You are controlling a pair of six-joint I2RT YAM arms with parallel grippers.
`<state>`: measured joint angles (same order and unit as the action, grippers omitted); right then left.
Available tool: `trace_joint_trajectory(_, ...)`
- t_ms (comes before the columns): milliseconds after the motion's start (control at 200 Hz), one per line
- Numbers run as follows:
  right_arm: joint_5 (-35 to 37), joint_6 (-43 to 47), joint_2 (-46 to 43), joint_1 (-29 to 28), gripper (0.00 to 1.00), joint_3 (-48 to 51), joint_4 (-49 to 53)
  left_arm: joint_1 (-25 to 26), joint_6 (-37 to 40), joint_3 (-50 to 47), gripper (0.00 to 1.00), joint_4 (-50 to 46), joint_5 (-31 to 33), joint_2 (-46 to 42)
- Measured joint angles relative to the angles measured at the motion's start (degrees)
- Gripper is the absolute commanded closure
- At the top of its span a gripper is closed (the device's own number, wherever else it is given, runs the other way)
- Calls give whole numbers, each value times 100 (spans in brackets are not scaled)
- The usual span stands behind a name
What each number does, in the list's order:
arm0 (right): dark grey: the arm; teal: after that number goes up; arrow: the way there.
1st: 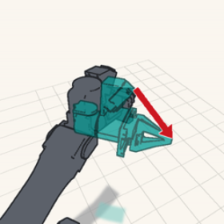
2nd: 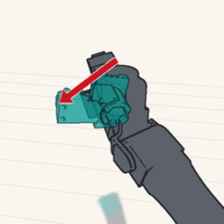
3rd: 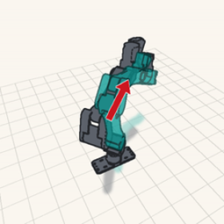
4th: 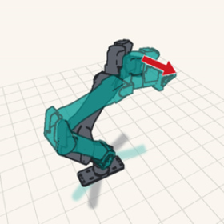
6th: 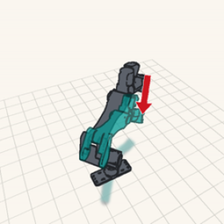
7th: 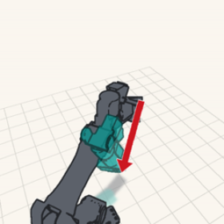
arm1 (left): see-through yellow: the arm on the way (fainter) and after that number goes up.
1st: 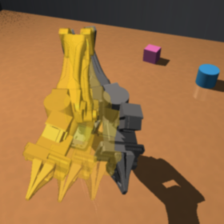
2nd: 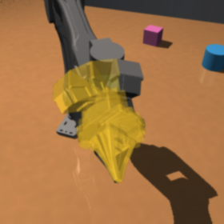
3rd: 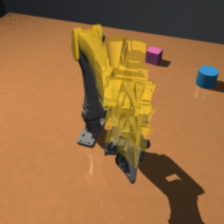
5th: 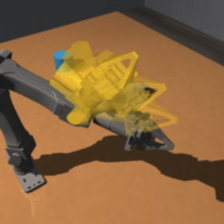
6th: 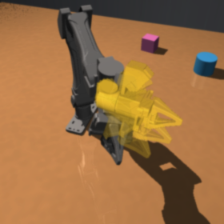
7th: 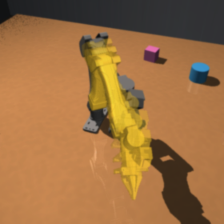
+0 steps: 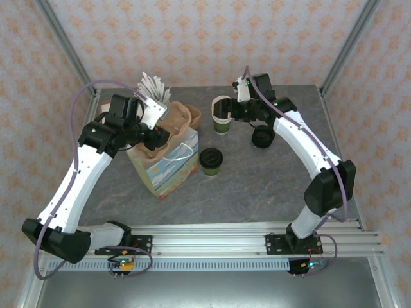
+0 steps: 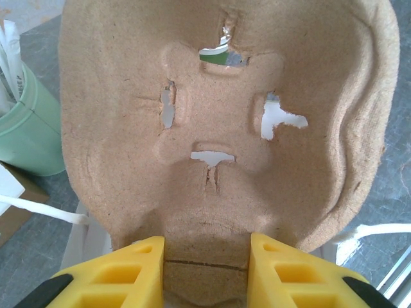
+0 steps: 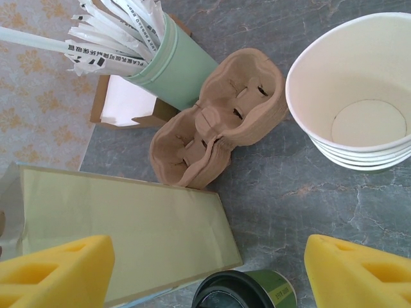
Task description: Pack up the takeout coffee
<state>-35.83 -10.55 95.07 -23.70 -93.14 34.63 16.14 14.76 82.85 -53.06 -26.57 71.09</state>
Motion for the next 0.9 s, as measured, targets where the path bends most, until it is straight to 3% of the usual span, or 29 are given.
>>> trace_joint_trajectory(901, -50, 2, 0, 0, 22, 9, -2, 2, -15, -57, 66, -378, 177, -321)
